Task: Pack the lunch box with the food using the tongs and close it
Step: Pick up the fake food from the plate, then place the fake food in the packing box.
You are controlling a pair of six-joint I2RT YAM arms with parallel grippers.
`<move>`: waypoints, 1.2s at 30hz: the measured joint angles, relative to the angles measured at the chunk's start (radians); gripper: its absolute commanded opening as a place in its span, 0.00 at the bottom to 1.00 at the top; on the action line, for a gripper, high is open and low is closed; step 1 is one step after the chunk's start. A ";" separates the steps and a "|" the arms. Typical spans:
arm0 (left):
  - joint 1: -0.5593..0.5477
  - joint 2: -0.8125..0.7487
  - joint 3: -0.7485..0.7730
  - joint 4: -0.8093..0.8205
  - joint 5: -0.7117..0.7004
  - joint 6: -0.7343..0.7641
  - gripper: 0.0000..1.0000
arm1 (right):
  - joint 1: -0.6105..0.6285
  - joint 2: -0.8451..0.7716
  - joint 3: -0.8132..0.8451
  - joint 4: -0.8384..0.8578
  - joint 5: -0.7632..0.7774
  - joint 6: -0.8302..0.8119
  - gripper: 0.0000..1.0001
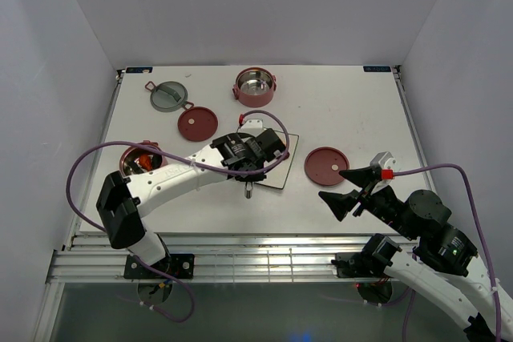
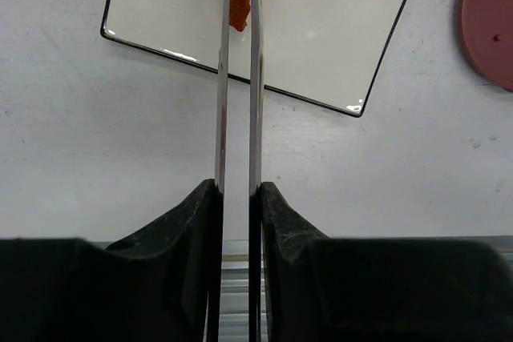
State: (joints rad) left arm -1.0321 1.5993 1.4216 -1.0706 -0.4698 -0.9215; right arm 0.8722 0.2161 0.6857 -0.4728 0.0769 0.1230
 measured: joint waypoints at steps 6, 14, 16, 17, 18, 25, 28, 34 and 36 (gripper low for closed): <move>0.008 -0.024 0.064 -0.037 -0.007 0.015 0.00 | 0.000 0.000 0.000 0.000 0.002 0.000 0.88; 0.140 -0.117 0.163 -0.194 -0.080 0.014 0.00 | 0.001 -0.002 0.000 0.000 0.003 0.000 0.88; 0.203 -0.169 0.161 -0.222 -0.097 0.019 0.00 | 0.002 -0.002 0.000 0.000 0.003 0.000 0.88; 0.227 -0.194 0.157 -0.229 -0.102 0.021 0.00 | 0.003 -0.003 0.000 0.000 0.004 0.000 0.88; 0.258 -0.228 0.152 -0.237 -0.111 0.024 0.00 | 0.004 -0.004 0.000 0.000 0.005 0.000 0.88; 0.381 -0.422 0.031 -0.275 -0.181 0.051 0.00 | 0.007 -0.008 0.000 0.000 0.006 0.000 0.88; 0.442 -0.386 -0.024 -0.283 -0.185 0.072 0.00 | 0.008 -0.010 0.000 0.000 0.006 0.000 0.88; 0.536 -0.324 -0.079 -0.283 -0.185 0.107 0.00 | 0.015 -0.021 0.000 0.000 0.007 0.000 0.88; 0.566 -0.338 -0.092 -0.280 -0.185 0.122 0.00 | 0.016 -0.020 0.000 0.000 0.008 0.000 0.88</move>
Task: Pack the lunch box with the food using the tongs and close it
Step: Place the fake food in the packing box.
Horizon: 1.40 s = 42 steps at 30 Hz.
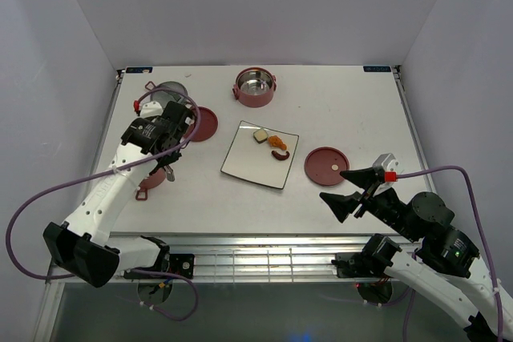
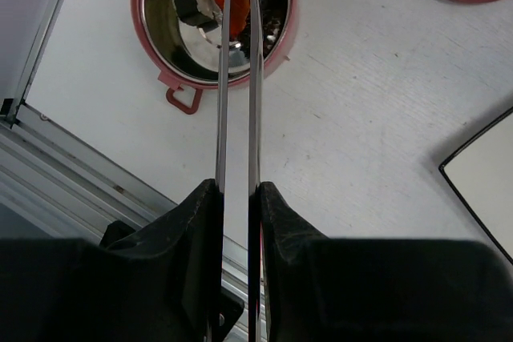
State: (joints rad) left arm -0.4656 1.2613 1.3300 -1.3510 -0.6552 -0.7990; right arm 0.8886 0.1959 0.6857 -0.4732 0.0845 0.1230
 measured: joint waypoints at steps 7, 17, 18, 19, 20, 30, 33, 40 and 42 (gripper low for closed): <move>0.095 -0.034 -0.142 0.077 0.023 0.072 0.00 | 0.004 0.000 0.000 0.000 0.009 0.000 0.88; 0.135 -0.029 -0.193 0.164 0.087 0.134 0.35 | 0.010 0.000 0.000 0.000 0.018 0.000 0.88; 0.135 -0.028 -0.193 0.167 0.090 0.137 0.36 | 0.010 0.000 0.000 0.000 0.018 0.000 0.88; 0.135 -0.027 -0.193 0.169 0.093 0.139 0.38 | 0.010 0.000 0.000 0.000 0.018 0.000 0.88; 0.135 -0.026 -0.193 0.171 0.096 0.141 0.39 | 0.010 0.000 0.000 0.000 0.018 0.000 0.88; 0.136 -0.026 -0.192 0.157 0.106 0.143 0.30 | 0.011 -0.001 0.000 0.000 0.021 0.000 0.88; 0.136 -0.026 -0.190 0.143 0.106 0.137 0.29 | 0.013 -0.001 0.000 0.000 0.022 0.000 0.88; 0.136 -0.026 -0.189 0.097 0.097 0.127 0.29 | 0.017 -0.001 0.000 0.000 0.023 0.000 0.88; 0.136 -0.026 -0.189 0.094 0.098 0.127 0.29 | 0.017 -0.001 0.000 0.000 0.024 0.000 0.88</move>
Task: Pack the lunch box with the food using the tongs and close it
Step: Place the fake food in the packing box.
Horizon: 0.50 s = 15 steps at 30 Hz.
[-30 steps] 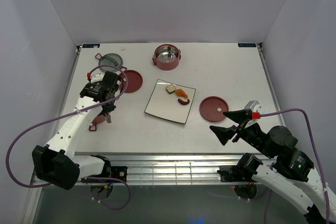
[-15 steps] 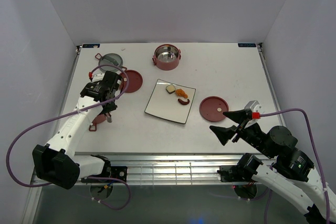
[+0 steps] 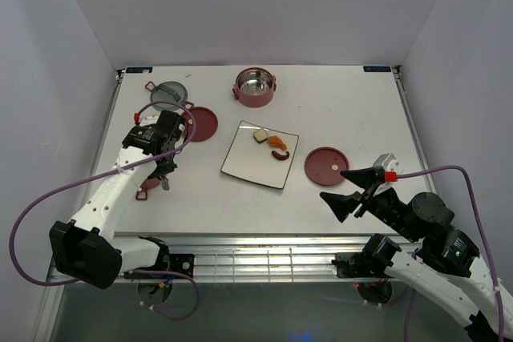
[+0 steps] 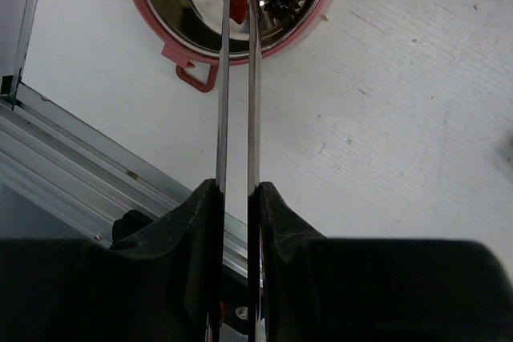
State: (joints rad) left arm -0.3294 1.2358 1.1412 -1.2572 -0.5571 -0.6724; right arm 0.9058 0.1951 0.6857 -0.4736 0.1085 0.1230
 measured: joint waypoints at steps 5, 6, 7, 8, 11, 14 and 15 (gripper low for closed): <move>0.000 0.002 0.000 0.004 0.011 0.009 0.39 | 0.003 0.000 0.000 0.000 0.002 0.000 0.88; 0.000 0.003 0.000 0.005 0.015 0.012 0.43 | 0.005 0.000 0.000 0.000 0.002 0.000 0.88; 0.000 0.005 0.000 0.005 0.018 0.013 0.47 | 0.005 0.000 0.000 0.000 0.002 0.000 0.88; 0.000 0.006 0.000 0.005 0.020 0.016 0.48 | 0.005 0.000 0.000 0.000 0.003 0.000 0.88; 0.000 0.006 0.006 0.005 0.023 0.019 0.51 | 0.006 0.000 0.000 0.000 0.006 0.000 0.88; 0.000 0.006 0.033 0.004 0.023 0.023 0.51 | 0.006 0.000 0.000 0.000 0.010 0.000 0.88; 0.000 0.006 0.046 0.005 0.024 0.026 0.51 | 0.006 0.000 0.000 0.000 0.010 0.000 0.88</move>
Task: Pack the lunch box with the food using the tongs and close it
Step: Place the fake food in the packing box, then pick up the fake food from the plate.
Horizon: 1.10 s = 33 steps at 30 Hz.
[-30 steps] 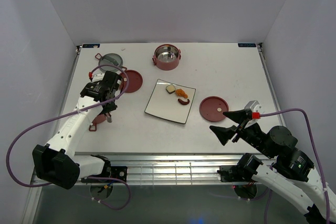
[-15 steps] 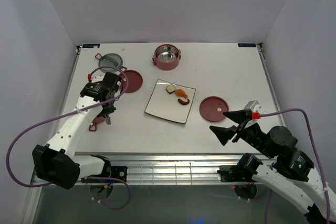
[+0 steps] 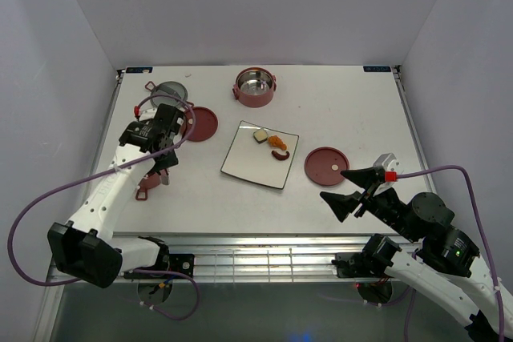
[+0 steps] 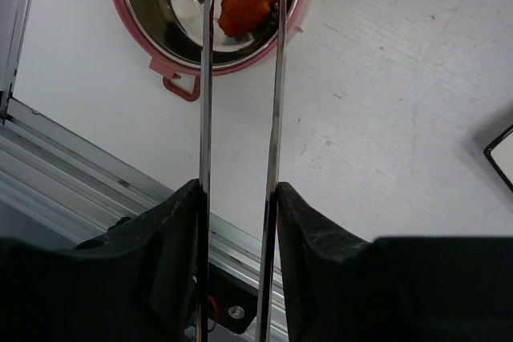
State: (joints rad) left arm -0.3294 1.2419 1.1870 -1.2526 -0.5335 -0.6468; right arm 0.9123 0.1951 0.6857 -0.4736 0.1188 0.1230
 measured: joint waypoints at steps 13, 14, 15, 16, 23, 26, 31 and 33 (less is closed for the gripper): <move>0.000 -0.028 0.111 0.166 0.246 0.103 0.51 | 0.001 0.000 0.000 0.000 0.011 0.000 0.88; 0.000 -0.027 0.111 0.184 0.272 0.108 0.51 | 0.001 0.000 0.000 0.000 0.011 0.000 0.88; 0.000 -0.027 0.111 0.207 0.306 0.113 0.51 | 0.001 0.000 0.000 0.000 0.011 0.000 0.88; 0.000 -0.026 0.111 0.233 0.340 0.116 0.51 | 0.002 0.000 0.000 0.000 0.012 0.000 0.88; -0.027 0.000 0.111 0.429 0.441 0.111 0.51 | 0.005 0.009 0.000 0.000 0.018 0.000 0.88; -0.072 0.047 0.114 0.509 0.433 0.105 0.52 | 0.005 0.030 0.000 -0.001 0.018 0.001 0.88; -0.149 0.220 0.176 0.590 0.400 0.113 0.52 | 0.006 0.079 0.000 -0.002 0.007 0.004 0.88; -0.162 0.298 0.216 0.619 0.398 0.123 0.52 | 0.006 0.094 0.000 -0.002 0.001 0.005 0.88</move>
State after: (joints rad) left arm -0.4911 1.5402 1.4033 -0.6338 -0.1352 -0.5240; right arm 0.9180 0.2890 0.6857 -0.4759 0.1200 0.1276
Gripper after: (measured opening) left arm 0.523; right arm 0.878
